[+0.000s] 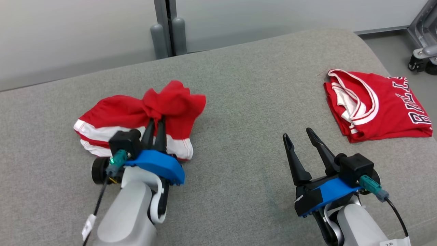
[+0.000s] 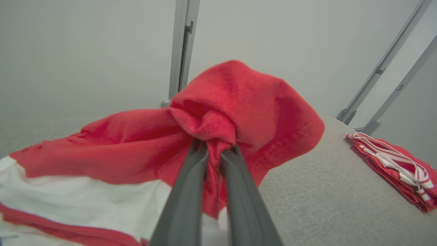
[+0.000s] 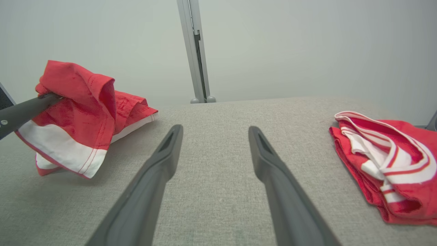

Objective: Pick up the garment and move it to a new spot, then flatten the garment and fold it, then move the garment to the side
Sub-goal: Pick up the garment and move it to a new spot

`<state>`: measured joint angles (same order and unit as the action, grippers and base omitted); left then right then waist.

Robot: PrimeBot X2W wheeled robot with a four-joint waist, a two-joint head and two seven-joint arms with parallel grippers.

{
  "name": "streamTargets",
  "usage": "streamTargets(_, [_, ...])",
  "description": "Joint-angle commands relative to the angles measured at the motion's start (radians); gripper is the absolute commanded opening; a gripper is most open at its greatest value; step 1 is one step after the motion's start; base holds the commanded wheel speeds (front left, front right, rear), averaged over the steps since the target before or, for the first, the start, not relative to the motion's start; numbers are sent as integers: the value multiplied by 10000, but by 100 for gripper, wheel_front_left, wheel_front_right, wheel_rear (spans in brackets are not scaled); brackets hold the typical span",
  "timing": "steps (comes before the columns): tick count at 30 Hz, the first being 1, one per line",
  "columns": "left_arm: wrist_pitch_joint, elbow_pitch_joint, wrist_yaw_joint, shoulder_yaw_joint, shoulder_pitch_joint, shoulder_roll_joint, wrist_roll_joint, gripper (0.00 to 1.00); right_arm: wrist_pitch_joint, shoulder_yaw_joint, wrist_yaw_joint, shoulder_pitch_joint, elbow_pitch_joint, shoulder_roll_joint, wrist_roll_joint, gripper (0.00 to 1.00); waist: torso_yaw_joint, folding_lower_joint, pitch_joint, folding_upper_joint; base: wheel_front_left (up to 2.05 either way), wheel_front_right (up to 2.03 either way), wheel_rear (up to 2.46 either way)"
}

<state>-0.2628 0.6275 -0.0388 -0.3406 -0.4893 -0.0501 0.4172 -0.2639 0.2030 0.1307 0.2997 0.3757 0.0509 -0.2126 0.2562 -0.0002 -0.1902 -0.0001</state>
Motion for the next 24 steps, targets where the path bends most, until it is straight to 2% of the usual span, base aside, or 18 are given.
streamTargets(1, [-26,41,-166,-153,206,-9,17,100,-8,9,1,-166,48,5,-32,100,71,2,154,1,0,0,0])
streamTargets(6, [-26,-27,-633,73,709,-14,-210,100,-8,67,1,-291,57,5,-102,100,-192,2,397,1,0,0,0])
streamTargets(11, [-26,-472,-946,754,1593,-6,-763,100,-8,84,1,-538,154,14,-91,100,-656,2,860,1,0,0,0])
streamTargets(19, [-26,-1119,-927,2067,3296,-42,-1612,100,-8,37,1,-1007,320,12,-50,100,-1300,2,1649,1,0,0,0])
streamTargets(24, [-26,-1547,-959,2520,4022,-31,-2113,100,-8,-4,1,-1207,372,14,-13,100,-1525,2,1934,1,0,0,0])
